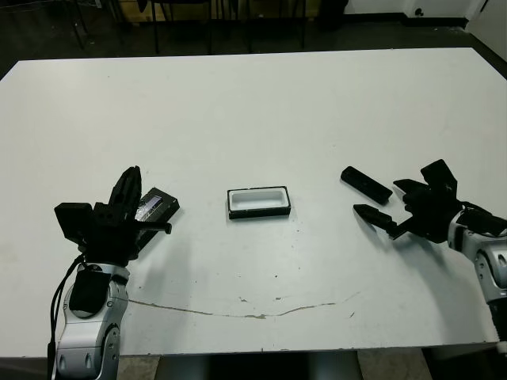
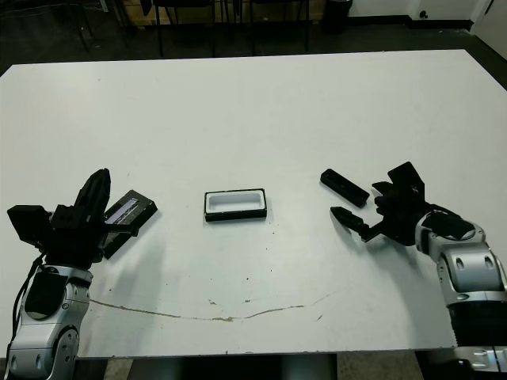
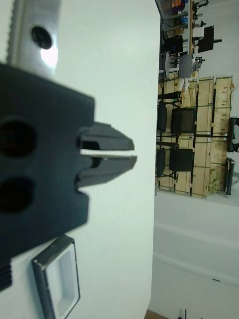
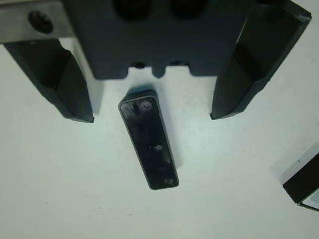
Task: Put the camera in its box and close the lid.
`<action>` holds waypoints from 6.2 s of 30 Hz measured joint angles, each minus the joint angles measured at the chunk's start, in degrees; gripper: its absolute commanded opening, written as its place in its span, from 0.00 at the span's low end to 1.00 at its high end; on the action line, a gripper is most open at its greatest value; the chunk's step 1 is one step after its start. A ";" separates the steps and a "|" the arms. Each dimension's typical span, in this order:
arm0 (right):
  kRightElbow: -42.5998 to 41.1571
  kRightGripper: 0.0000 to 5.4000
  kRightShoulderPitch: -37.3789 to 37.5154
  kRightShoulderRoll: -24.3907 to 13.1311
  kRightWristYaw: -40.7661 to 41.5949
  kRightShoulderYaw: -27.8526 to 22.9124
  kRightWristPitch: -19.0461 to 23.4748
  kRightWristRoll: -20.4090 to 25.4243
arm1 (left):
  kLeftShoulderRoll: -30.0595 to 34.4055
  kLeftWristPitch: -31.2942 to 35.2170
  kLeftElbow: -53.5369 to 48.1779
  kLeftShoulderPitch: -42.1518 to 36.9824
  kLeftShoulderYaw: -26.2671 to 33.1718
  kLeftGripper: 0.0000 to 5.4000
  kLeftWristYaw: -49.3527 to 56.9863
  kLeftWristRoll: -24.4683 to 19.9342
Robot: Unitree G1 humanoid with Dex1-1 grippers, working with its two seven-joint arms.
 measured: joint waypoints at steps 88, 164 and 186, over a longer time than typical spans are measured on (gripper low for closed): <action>18.84 0.07 -36.46 1.67 38.92 24.02 -15.91 -9.87 | -0.55 -0.87 -0.49 1.12 -1.36 0.00 0.56 1.03; 29.16 0.07 -42.47 13.00 45.18 28.50 -20.74 -21.99 | -0.88 -0.58 0.36 1.13 -2.17 0.00 1.47 1.67; 31.16 0.17 -43.25 14.14 44.30 31.87 -27.01 -25.41 | -0.92 -1.09 0.60 1.13 -2.21 0.00 2.04 1.30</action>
